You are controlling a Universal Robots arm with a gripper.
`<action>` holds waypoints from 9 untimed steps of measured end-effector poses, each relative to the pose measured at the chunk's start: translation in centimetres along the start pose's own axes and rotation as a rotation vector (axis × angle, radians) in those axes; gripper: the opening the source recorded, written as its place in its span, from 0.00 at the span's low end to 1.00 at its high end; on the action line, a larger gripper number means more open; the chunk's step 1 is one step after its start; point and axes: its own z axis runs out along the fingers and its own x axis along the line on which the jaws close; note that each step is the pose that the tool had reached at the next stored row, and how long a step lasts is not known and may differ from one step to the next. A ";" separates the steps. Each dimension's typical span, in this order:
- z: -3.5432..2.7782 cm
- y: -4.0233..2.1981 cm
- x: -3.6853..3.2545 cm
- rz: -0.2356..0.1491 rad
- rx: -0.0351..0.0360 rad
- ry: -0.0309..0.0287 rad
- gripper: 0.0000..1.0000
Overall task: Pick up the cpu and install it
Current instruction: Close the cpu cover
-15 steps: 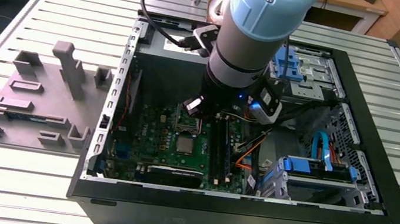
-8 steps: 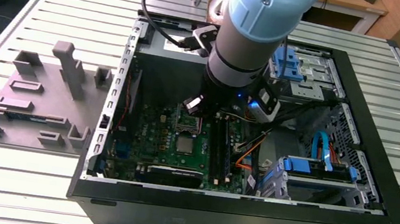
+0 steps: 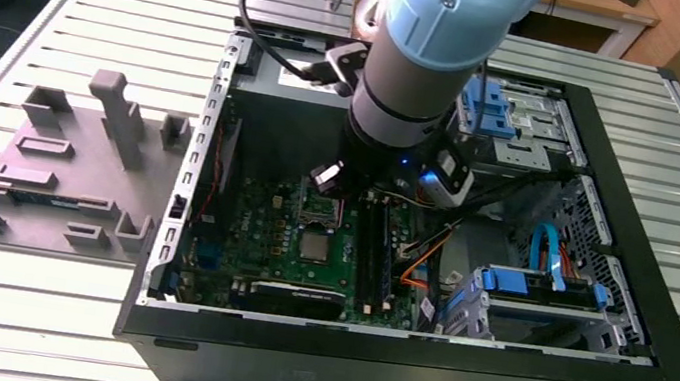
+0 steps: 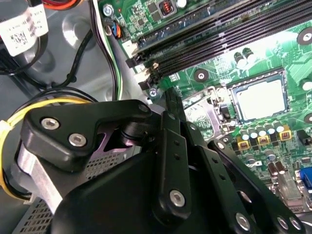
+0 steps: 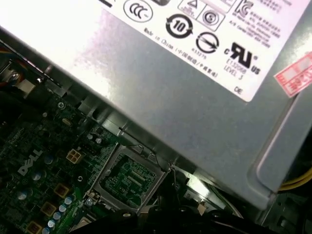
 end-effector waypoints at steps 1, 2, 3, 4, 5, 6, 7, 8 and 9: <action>0.02 0.06 0.05 0.000 0.0000 0.0000 0.11; 0.03 0.09 0.07 0.000 0.0001 0.0001 0.11; 0.03 0.09 0.08 0.000 0.0002 0.0003 0.11; 0.03 0.09 0.07 0.000 0.0001 0.0003 0.11; 0.04 0.09 0.07 0.000 0.0001 0.0002 0.11; 0.04 0.10 0.08 0.000 0.0001 0.0002 0.11; 0.04 0.10 0.08 0.000 0.0001 0.0002 0.11; 0.04 0.11 0.10 0.000 0.0001 0.0001 0.11; 0.05 0.13 0.12 0.000 0.0000 -0.0001 0.11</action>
